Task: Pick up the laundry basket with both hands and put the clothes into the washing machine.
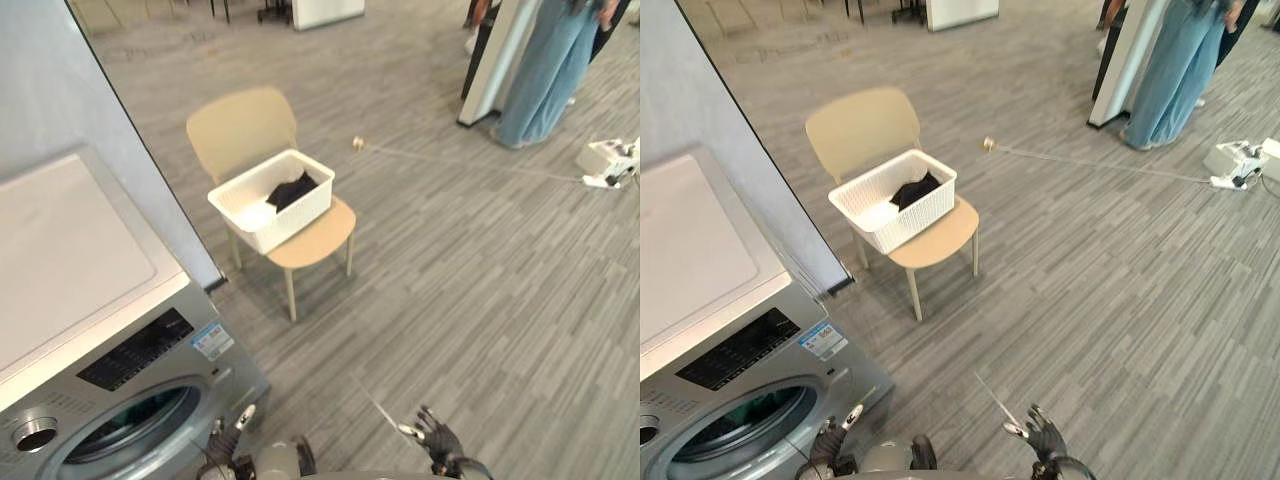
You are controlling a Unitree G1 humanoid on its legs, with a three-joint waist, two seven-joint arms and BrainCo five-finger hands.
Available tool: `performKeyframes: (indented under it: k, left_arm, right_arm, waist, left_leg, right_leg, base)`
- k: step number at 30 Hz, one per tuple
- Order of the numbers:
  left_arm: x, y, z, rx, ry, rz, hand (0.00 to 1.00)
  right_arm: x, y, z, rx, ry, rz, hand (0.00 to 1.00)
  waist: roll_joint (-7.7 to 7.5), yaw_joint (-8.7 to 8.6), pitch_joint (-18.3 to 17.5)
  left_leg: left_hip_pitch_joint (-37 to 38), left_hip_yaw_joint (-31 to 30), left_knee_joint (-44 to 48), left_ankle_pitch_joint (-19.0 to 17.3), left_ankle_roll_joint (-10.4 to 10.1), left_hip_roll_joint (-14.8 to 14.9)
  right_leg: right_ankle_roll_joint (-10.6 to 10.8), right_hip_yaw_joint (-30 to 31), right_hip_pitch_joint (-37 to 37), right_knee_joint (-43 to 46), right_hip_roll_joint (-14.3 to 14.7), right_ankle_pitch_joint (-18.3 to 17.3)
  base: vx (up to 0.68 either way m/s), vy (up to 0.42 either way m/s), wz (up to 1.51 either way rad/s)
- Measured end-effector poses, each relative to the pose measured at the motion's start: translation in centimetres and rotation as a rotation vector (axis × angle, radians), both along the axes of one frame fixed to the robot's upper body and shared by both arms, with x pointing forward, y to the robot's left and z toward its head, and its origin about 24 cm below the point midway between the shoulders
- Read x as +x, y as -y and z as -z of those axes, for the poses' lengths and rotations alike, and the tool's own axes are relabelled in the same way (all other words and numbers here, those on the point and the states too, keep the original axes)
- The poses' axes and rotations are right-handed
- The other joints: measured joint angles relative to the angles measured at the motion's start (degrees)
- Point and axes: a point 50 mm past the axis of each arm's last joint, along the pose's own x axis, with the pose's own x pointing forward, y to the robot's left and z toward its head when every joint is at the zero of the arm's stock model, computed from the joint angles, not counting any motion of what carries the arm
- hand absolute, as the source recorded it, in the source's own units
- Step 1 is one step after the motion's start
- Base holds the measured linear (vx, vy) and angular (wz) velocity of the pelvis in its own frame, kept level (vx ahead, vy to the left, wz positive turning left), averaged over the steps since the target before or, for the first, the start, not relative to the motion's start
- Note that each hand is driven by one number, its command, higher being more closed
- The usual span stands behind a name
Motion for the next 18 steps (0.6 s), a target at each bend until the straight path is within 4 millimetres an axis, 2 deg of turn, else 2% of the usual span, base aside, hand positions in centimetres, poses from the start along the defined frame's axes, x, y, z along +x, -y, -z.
performKeyframes:
  k: [1,2,3,4,5,7,8,9,10,11,12,13,14,15,16,17,18]
  left_arm:
    - [-0.3,-0.1,0.1,-0.007,-0.005,-0.022,0.0]
    - [-0.6,0.1,0.2,-0.036,-0.006,-0.047,0.0]
    - [-1.0,0.1,0.3,-0.048,-0.009,-0.055,0.0]
    - [-1.1,0.1,0.3,-0.052,-0.013,-0.053,0.0]
    - [-0.8,0.1,0.2,-0.046,-0.011,-0.039,0.0]
    - [-0.6,0.3,0.1,-0.048,-0.004,-0.023,0.0]
    - [-0.3,0.8,0.1,-0.053,0.003,0.009,0.0]
    - [0.1,1.1,-0.1,-0.052,0.015,0.041,0.0]
    - [0.4,1.2,-0.2,-0.051,0.021,0.053,0.0]
    - [0.9,1.5,-0.4,-0.049,0.036,0.088,0.0]
    - [1.0,1.9,-0.4,-0.046,0.035,0.118,0.0]
    - [1.0,2.1,-0.4,-0.042,0.032,0.14,0.0]
    - [1.3,2.3,-0.4,-0.041,0.036,0.165,0.0]
    - [1.3,2.5,-0.2,-0.037,0.023,0.185,0.0]
    - [1.0,2.4,-0.1,-0.035,0.01,0.193,0.0]
    - [0.3,1.7,0.1,-0.02,-0.017,0.193,0.0]
    - [-0.7,0.4,0.3,0.008,-0.052,0.178,0.0]
  right_arm:
    - [0.5,-0.2,-0.1,0.002,0.011,-0.013,0.0]
    - [1.0,-0.8,-0.2,0.001,0.015,-0.05,0.0]
    - [1.4,-1.1,-0.2,0.003,0.018,-0.065,0.0]
    - [1.9,-1.8,-0.3,0.014,0.03,-0.088,0.0]
    - [2.0,-2.5,-0.3,0.029,0.03,-0.101,0.0]
    - [1.5,-3.0,-0.1,0.037,0.018,-0.124,0.0]
    - [1.5,-3.2,-0.1,0.04,0.018,-0.134,0.0]
    - [1.8,-3.2,-0.3,0.04,0.033,-0.136,0.0]
    - [2.1,-3.1,-0.5,0.039,0.047,-0.137,0.0]
    - [2.8,-2.8,-1.0,0.034,0.081,-0.135,0.0]
    - [3.4,-2.4,-1.6,0.029,0.117,-0.12,0.0]
    - [3.8,-2.1,-1.9,0.028,0.135,-0.106,0.0]
    - [4.3,-1.1,-2.4,0.017,0.165,-0.068,0.0]
    - [4.6,-0.3,-2.7,0.026,0.182,-0.007,0.0]
    - [4.6,0.0,-2.7,0.032,0.184,0.02,0.0]
    - [4.4,-0.1,-2.6,0.059,0.18,0.062,0.0]
    - [4.1,-0.8,-2.4,0.102,0.173,0.091,0.0]
  waist:
    - [0.59,0.73,0.0]
    - [1.36,1.63,-0.1]
    - [1.42,1.48,-0.2]
    - [1.06,0.86,0.1]
    - [0.22,0.63,0.1]
    - [-0.24,1.04,0.0]
    - [0.24,0.69,-0.4]
    - [-0.31,0.62,-0.8]
    - [-0.28,0.72,-0.9]
    - [0.78,0.65,-0.5]
    - [1.38,-0.13,-1.0]
    - [1.58,-0.22,-1.1]
    - [1.99,-0.36,-1.2]
    - [1.67,-0.38,-1.4]
    - [1.58,-0.38,-1.5]
    - [0.41,-0.42,-2.0]
    - [-1.6,-0.73,-3.0]
  left_leg:
    - [0.2,-0.6,1.8,-0.9,1.5,0.4]
    - [1.6,-1.7,1.9,-3.2,3.9,0.6]
    - [2.1,-1.8,1.7,-3.7,4.3,0.4]
    - [3.4,-2.0,1.5,-4.5,4.1,0.1]
    - [4.9,-2.2,2.0,-5.0,4.1,-0.7]
    - [7.1,-2.4,1.8,-5.5,3.9,-1.1]
    - [8.3,-3.3,-0.1,-5.2,3.9,-1.8]
    - [9.5,-4.0,-2.4,-4.3,3.5,-2.7]
    - [10.0,-4.3,-3.5,-3.8,3.2,-2.9]
    - [10.9,-5.8,-5.8,-2.7,2.3,-2.8]
    - [11.2,-7.7,-8.3,-1.4,1.4,-2.6]
    - [11.3,-8.6,-9.3,-0.8,0.8,-2.4]
    - [11.5,-9.6,-10.5,-0.4,0.1,-1.8]
    - [12.0,-10.8,-11.0,-0.2,-1.5,-1.0]
    - [12.4,-11.5,-11.0,-0.2,-2.5,-0.6]
    - [13.2,-13.1,-10.8,-0.2,-5.5,-0.1]
    - [13.4,-15.0,-10.0,-0.9,-8.2,0.4]
  right_leg:
    - [0.0,1.1,0.1,1.6,0.6,0.1]
    - [1.9,2.2,-1.8,7.8,0.9,-1.4]
    - [4.1,2.7,-3.9,13.8,0.7,-3.1]
    - [10.0,3.2,-9.3,27.3,-0.4,-5.0]
    - [12.9,4.5,-13.2,37.3,-1.3,-3.8]
    - [12.6,3.7,-14.6,43.7,-2.9,-1.1]
    - [12.0,-2.6,-14.5,45.8,-6.4,-0.1]
    - [7.3,-8.0,-14.5,46.8,-10.0,-2.3]
    - [5.4,-9.7,-14.5,46.3,-11.2,-4.1]
    - [3.1,-11.1,-14.5,43.3,-12.4,-6.9]
    - [2.9,-9.2,-15.4,38.2,-12.4,-8.0]
    - [3.3,-6.9,-16.1,35.4,-12.4,-8.2]
    - [4.0,-1.0,-17.7,29.6,-12.4,-7.9]
    - [5.8,5.5,-18.3,23.7,-12.6,-6.5]
    - [6.1,8.0,-18.2,20.9,-12.6,-4.9]
    - [7.7,11.0,-17.8,17.0,-13.3,0.1]
    - [12.3,9.9,-17.7,16.1,-13.6,3.3]
  base:
    - [0.22,0.101,-0.61]
    - [0.17,0.094,-0.5]
    - [0.14,0.076,-0.2]
    - [0.12,-0.023,0.25]
    - [0.13,-0.069,0.38]
    - [0.2,-0.104,0.25]
    - [0.21,-0.095,0.37]
    - [0.19,-0.107,0.41]
    - [0.19,-0.128,0.33]
    - [0.2,-0.178,0.43]
    - [0.14,-0.179,0.51]
    - [0.12,-0.238,0.57]
    - [0.13,-0.306,0.55]
    - [0.14,-0.35,0.56]
    - [0.18,-0.425,0.58]
    - [0.19,-0.538,0.62]
    - [0.2,-0.587,0.62]
